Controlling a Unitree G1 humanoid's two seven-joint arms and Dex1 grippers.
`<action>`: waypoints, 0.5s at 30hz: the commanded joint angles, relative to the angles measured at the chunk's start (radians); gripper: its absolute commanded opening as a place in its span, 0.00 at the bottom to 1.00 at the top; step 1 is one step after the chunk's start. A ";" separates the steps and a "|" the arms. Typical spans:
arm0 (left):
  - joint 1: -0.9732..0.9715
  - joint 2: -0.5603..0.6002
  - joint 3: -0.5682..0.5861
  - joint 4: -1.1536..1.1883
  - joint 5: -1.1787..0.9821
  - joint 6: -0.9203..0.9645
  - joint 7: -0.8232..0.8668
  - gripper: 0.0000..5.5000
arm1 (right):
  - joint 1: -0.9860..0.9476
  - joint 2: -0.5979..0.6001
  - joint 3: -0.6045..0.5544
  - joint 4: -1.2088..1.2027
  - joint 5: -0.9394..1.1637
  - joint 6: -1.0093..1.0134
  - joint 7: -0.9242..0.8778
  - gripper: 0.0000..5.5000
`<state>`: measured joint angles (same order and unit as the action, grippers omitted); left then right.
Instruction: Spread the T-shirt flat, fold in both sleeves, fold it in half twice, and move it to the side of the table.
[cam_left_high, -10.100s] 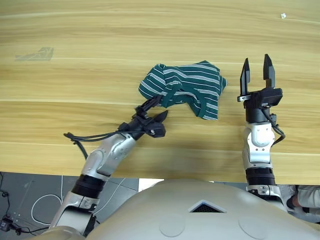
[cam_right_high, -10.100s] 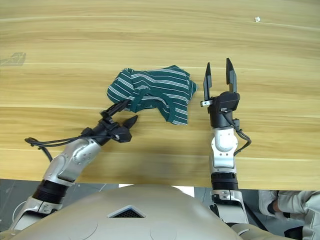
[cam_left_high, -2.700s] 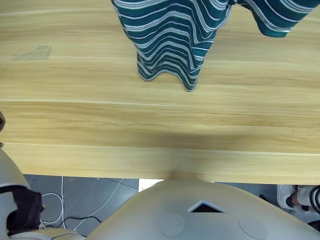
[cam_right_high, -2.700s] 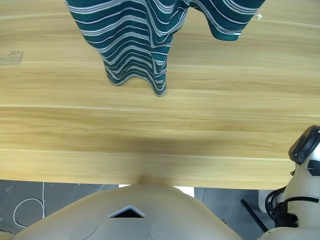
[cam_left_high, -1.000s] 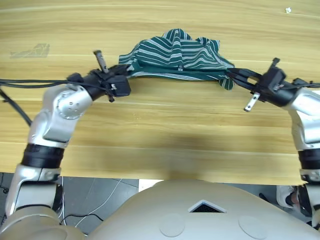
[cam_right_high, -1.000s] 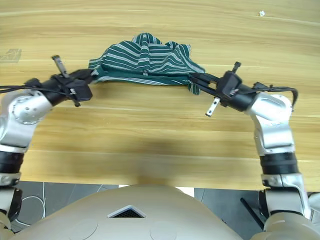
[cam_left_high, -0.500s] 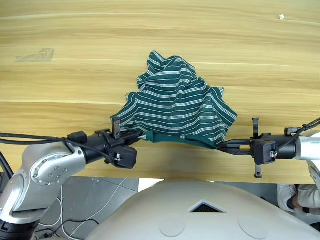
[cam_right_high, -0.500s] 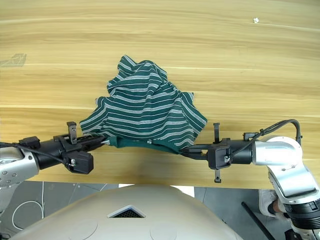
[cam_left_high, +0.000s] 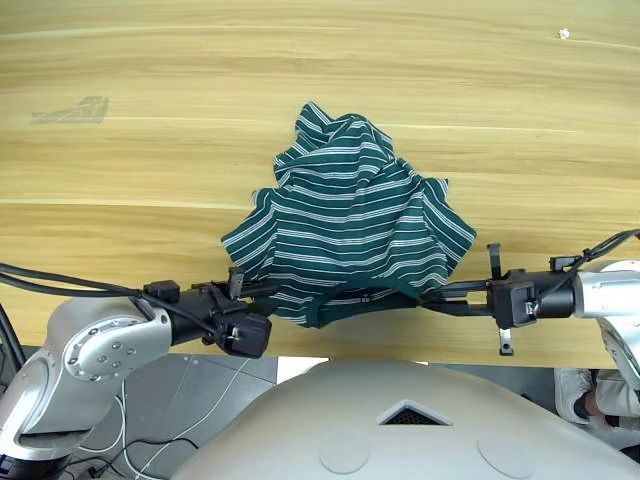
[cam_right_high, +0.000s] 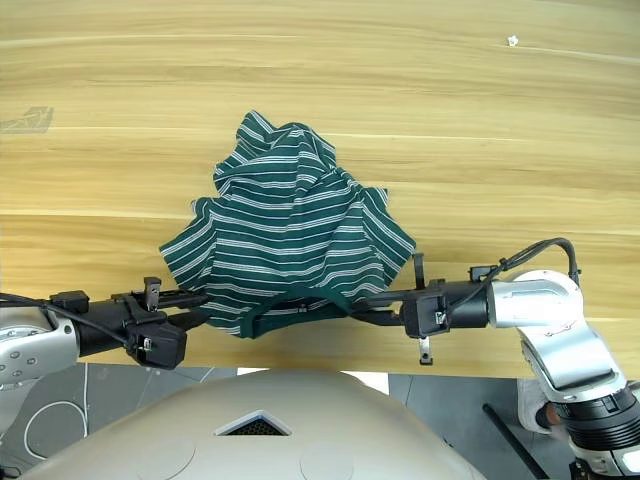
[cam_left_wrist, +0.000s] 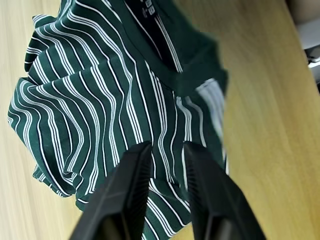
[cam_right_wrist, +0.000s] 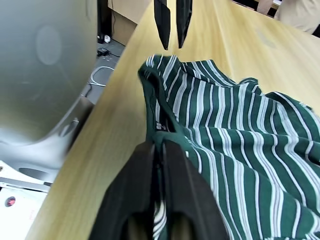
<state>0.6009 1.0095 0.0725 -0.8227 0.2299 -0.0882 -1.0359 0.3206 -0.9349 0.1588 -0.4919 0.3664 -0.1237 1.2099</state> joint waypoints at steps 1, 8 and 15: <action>0.028 0.018 0.015 -0.013 -0.064 0.025 -0.043 0.34 | 0.036 -0.044 -0.032 -0.042 0.130 0.064 0.073 0.20; -0.060 0.011 -0.009 0.039 -0.150 0.061 -0.065 0.54 | 0.012 -0.035 -0.059 -0.010 0.161 0.108 0.100 0.43; -0.539 -0.220 -0.188 0.351 0.017 0.063 0.189 0.72 | -0.459 0.337 -0.025 0.314 -0.057 0.098 -0.320 0.64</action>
<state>0.1389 0.8317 -0.0691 -0.5241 0.1800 -0.0207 -0.9042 -0.0252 -0.6705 0.1185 -0.2722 0.3905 -0.0149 0.9827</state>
